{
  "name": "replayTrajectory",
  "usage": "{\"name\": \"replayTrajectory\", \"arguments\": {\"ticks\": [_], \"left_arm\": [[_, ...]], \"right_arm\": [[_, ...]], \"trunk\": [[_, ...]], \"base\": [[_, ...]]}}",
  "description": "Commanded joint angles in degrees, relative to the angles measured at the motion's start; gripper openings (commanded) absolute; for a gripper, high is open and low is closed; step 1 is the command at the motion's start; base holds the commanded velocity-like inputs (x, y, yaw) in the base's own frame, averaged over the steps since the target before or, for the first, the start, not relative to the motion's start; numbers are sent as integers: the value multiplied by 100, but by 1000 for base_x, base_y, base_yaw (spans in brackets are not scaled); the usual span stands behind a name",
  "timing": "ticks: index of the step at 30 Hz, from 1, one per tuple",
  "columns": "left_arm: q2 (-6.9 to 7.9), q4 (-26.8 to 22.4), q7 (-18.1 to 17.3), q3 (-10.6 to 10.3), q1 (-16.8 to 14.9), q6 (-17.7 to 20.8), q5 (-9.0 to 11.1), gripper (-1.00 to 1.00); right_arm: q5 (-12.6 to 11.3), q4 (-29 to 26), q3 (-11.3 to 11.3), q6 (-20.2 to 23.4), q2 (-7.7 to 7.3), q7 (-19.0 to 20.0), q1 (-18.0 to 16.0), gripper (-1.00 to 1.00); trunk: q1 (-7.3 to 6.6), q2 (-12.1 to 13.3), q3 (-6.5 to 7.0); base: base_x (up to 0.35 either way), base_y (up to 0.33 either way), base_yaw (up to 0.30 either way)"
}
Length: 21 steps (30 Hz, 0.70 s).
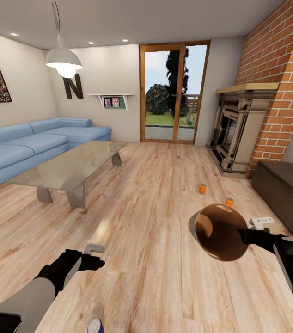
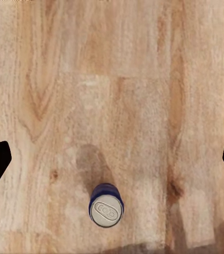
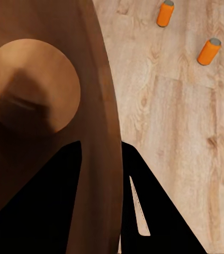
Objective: Put the three can of soda from the living room inside the tash can in the kitchen.
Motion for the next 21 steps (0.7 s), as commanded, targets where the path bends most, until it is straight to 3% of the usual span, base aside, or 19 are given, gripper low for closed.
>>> {"name": "replayTrajectory", "arguments": {"ticks": [1,7,10,11,21], "left_arm": [[13,-33,2,5,33,33,9,100],[58,-231,9,44,150,232,30,100],[61,-330,10,48,162,264,32,100],[62,-345,10,49,164,268,32,100],[65,-335,17,47,173,316,21,100]], "right_arm": [[-33,32,-33,-32,-19,15,33,-100],[332,147,-201,-265,-8,20,159,-100],[450,155,-215,-278,-6,21,170,-100],[-1071,157,-219,-281,-4,21,173,-100],[-1067,161,-227,-291,2,21,182,-100]], "trunk": [[0,0,1],[0,0,1],[66,-121,-53],[88,-161,-71],[307,-562,-251]], "base": [[0,0,0],[0,0,0],[0,0,0],[0,0,0],[0,0,0]]}}
